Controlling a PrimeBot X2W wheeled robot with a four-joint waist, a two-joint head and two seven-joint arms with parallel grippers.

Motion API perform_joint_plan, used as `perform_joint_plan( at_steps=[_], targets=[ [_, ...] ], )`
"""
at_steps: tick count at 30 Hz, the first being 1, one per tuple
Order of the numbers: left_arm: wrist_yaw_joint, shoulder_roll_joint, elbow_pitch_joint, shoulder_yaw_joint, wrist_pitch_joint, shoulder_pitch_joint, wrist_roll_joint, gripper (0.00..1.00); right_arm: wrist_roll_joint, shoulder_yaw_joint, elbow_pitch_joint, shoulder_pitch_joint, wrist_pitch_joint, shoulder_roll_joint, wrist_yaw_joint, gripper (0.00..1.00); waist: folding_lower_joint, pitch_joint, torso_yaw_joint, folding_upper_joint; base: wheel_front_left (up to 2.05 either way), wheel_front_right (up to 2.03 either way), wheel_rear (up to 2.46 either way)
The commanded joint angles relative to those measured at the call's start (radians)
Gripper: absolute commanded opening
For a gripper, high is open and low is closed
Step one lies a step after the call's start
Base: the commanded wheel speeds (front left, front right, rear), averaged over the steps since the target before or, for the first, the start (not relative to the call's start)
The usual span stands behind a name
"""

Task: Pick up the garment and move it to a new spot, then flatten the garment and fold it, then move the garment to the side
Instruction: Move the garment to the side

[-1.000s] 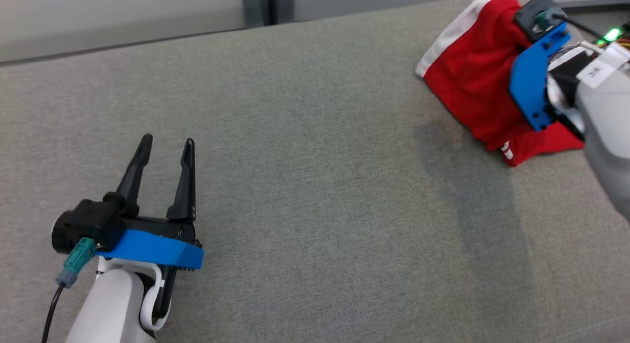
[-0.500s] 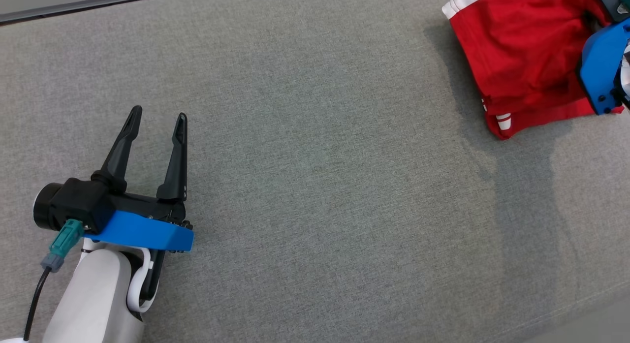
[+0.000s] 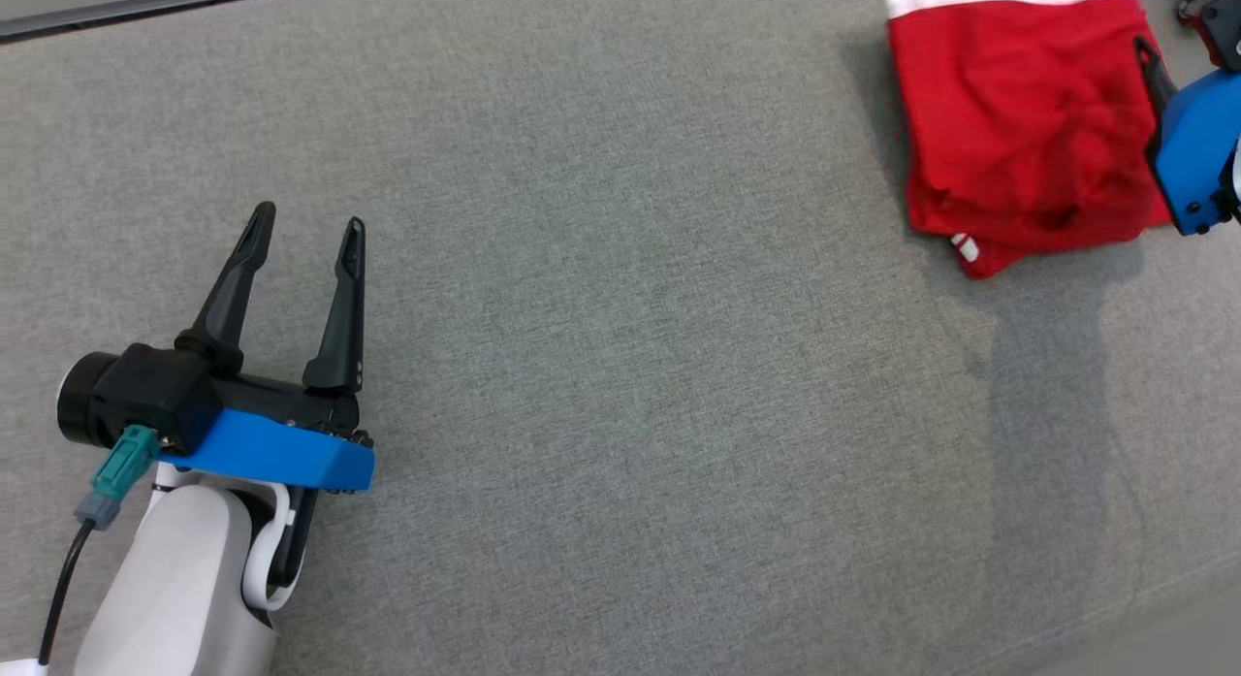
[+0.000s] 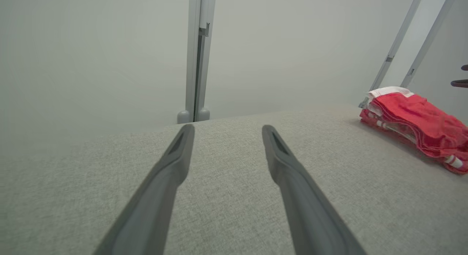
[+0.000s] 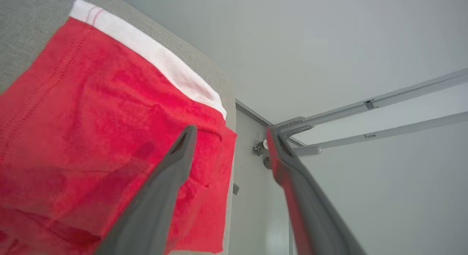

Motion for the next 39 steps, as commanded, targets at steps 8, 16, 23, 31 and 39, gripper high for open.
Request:
perform_joint_plan(
  at_steps=[8,16,23,31,39],
  targets=[
    [0.007,-0.034,0.011,0.023,-0.004,0.028,0.0,1.0,-0.032,-0.156,0.003,0.084,-0.146,0.071,-0.001,1.0,-0.0001,-0.088,0.035,0.0,0.0,0.0,0.0],
    [0.013,-0.071,0.047,0.057,-0.004,0.112,-0.008,1.0,0.104,-0.322,-0.04,0.265,-0.267,0.199,-0.001,1.0,-0.0001,-0.216,0.087,0.0,0.0,0.0,0.0],
    [0.018,-0.101,0.09,0.075,-0.004,0.164,-0.014,1.0,0.171,-0.358,-0.162,0.437,-0.281,0.233,-0.001,1.0,-0.0001,-0.297,0.145,0.0,0.0,0.0,0.0],
    [0.011,-0.13,0.138,0.087,-0.004,0.209,-0.019,1.0,0.217,-0.462,-0.386,0.696,-0.27,0.288,-0.001,1.0,-0.0001,-0.374,0.233,0.0,0.0,0.0,0.0],
    [0.006,-0.135,0.154,0.092,-0.004,0.245,-0.007,1.0,0.185,-0.58,-0.63,0.932,-0.187,0.355,-0.001,1.0,-0.0001,-0.416,0.306,0.0,0.0,0.0,0.0]
  ],
)
